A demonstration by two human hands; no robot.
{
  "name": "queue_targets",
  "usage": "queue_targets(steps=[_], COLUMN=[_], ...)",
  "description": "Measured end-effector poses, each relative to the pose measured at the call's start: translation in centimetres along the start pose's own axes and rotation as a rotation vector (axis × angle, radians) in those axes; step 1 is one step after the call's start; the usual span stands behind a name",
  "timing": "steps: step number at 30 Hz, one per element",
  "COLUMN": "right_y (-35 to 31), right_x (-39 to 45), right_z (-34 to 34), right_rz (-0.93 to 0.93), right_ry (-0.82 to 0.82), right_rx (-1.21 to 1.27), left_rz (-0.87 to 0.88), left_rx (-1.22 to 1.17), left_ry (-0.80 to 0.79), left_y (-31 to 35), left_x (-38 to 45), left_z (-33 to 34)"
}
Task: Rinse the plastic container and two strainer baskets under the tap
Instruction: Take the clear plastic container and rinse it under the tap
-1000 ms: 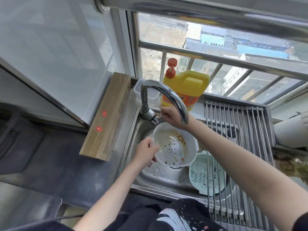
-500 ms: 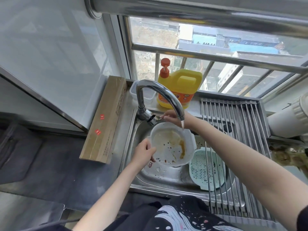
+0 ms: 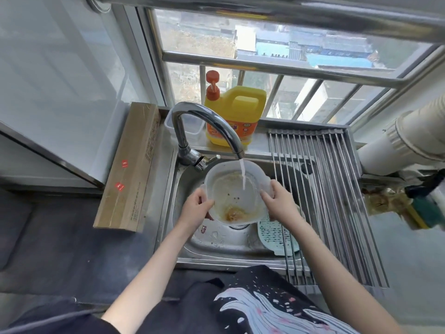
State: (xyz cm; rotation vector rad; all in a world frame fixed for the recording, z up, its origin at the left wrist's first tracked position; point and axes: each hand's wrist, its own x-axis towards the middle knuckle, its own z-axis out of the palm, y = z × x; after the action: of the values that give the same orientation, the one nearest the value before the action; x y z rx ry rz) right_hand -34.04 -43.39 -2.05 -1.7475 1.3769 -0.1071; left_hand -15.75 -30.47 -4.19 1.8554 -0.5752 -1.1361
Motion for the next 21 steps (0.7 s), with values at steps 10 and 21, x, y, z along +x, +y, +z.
queue_targets(steps=[10, 21], right_y=[0.5, 0.6], right_x=[-2.1, -3.4], right_z=[3.0, 3.4], right_rz=[0.081, 0.032], right_ry=[0.197, 0.285], right_rx=[0.185, 0.197], left_rz=[-0.126, -0.153], left_rx=[-0.041, -0.121], left_ry=[0.167, 0.127], left_y=[-0.7, -1.6], left_x=[0.2, -0.2], left_z=[1.3, 1.8])
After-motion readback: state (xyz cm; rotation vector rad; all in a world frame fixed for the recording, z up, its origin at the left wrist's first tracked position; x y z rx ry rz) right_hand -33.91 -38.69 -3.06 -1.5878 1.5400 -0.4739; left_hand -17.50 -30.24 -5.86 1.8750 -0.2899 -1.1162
